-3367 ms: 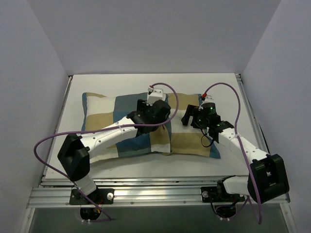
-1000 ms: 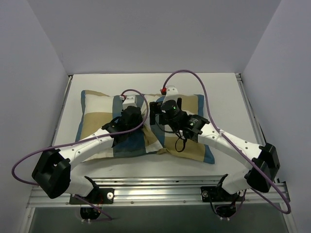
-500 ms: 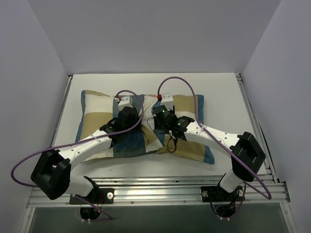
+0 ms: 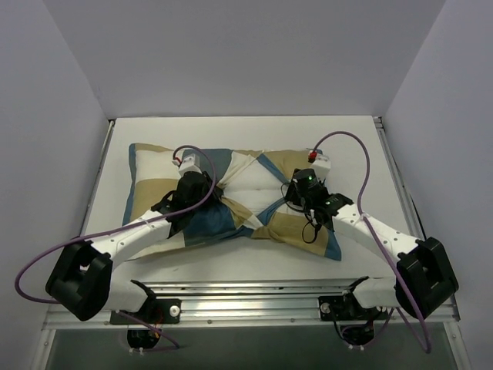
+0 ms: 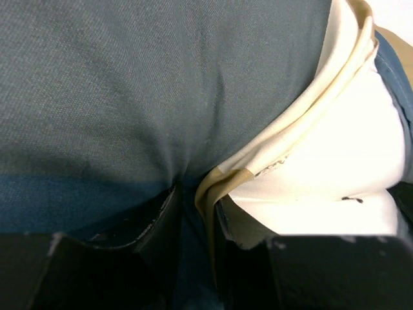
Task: Remove the pillowcase from the pillow
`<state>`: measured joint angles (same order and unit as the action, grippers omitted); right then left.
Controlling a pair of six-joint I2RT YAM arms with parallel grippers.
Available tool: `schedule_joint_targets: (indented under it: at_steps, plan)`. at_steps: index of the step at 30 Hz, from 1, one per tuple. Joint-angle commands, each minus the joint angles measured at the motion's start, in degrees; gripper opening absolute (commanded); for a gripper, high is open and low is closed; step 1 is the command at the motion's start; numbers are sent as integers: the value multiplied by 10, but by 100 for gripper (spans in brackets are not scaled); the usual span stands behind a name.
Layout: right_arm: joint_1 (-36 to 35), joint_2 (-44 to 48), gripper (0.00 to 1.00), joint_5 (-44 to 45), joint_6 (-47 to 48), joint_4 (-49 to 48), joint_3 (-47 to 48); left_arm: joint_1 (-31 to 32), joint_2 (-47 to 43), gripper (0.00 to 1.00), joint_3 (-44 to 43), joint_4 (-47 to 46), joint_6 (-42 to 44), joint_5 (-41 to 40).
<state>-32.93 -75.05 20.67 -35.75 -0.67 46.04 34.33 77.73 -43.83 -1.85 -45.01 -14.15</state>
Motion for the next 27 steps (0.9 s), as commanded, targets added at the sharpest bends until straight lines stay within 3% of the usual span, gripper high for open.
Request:
schedule_joint_targets:
  at_steps: [1, 4, 5, 6, 8, 9, 11, 15, 19, 27]
  plan:
    - [63, -1, 42, -3, -2, 24, -55, -18, 8, 34, 28, 113, 16, -4]
    - [74, -10, 32, -104, 38, -60, -76, -15, -20, 37, 25, 100, 40, 31]
    - [74, -15, 21, -127, 60, -76, -78, -12, -40, 41, 24, 92, 64, 42]
    - [74, -18, 15, -175, 70, -103, -77, -8, -51, 52, 21, 83, 76, 50]
    - [73, -23, 0, -200, 83, -121, -76, 15, -85, 61, 5, 76, 126, 61]
    - [73, -25, 0, -243, 100, -137, -73, 25, -94, 64, -3, 78, 143, 64]
    - [71, -30, 0, -267, 113, -145, -62, 56, -116, 76, -24, 82, 205, 74]
    - [60, -31, 0, -296, 141, -153, -38, 113, -117, 90, -112, 122, 291, 66]
    - [57, -31, 0, -304, 160, -152, -14, 144, -75, 93, -201, 155, 342, 76]
    - [47, -29, 0, -324, 172, -139, 22, 159, 93, 94, -339, 199, 470, 118]
